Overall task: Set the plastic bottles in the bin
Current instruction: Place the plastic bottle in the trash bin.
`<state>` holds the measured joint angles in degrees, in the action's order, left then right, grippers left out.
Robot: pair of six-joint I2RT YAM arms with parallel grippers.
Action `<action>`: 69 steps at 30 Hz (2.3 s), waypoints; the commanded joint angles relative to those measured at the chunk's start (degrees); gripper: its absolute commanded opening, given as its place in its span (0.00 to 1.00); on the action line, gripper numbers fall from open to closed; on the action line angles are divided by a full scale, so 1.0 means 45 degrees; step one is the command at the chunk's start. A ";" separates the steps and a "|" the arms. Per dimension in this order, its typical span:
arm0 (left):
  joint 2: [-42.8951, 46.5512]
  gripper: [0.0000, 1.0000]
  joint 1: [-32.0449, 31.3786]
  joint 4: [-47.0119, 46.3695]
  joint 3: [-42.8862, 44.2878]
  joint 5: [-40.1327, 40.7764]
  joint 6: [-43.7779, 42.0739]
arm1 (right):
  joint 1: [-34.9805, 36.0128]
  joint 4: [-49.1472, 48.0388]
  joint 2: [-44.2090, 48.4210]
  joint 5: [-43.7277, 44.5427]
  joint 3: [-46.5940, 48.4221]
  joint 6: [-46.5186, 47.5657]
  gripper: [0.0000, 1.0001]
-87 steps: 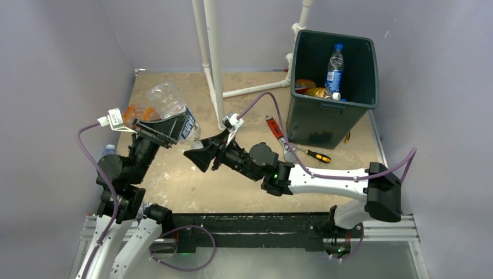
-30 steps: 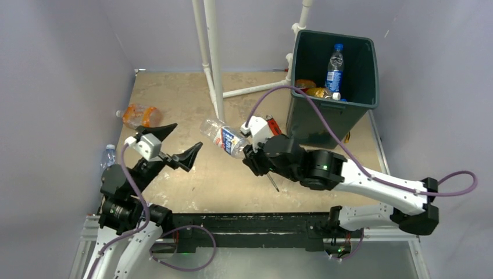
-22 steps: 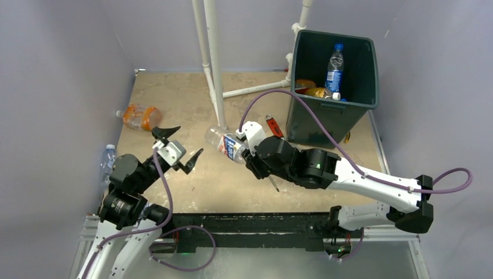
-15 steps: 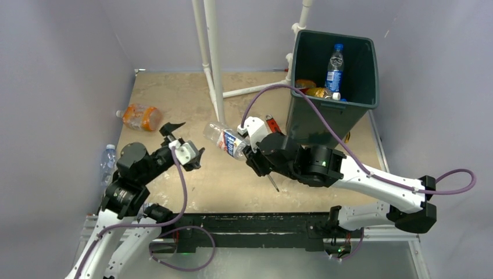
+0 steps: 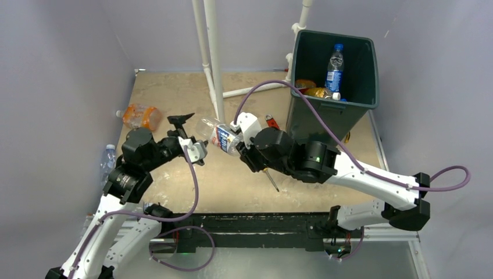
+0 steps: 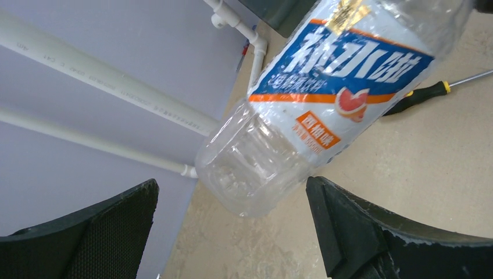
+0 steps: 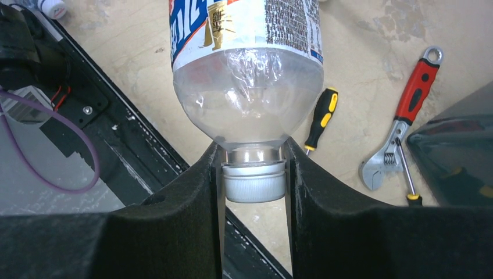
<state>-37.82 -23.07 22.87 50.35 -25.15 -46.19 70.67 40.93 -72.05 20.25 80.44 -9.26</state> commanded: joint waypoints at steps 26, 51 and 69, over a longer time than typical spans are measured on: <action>-0.0127 0.99 -0.0811 -0.0456 -0.1123 0.0914 -0.2660 | -0.0005 -0.0644 -0.2350 -0.1764 0.4433 0.1747 0.00; 0.0277 0.21 -0.0821 -0.2894 -0.1524 0.1337 0.2603 | -0.0802 -0.0970 -0.1482 -0.1698 0.3739 0.1628 0.00; -0.0695 0.00 -0.0818 -0.5437 -0.1019 -0.0430 1.2647 | -0.0803 -1.2176 0.4349 -0.2475 -0.4137 -0.0535 0.95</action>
<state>-39.05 -27.00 6.31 43.03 -23.40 -10.26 67.31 9.17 -55.44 9.21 69.06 -6.39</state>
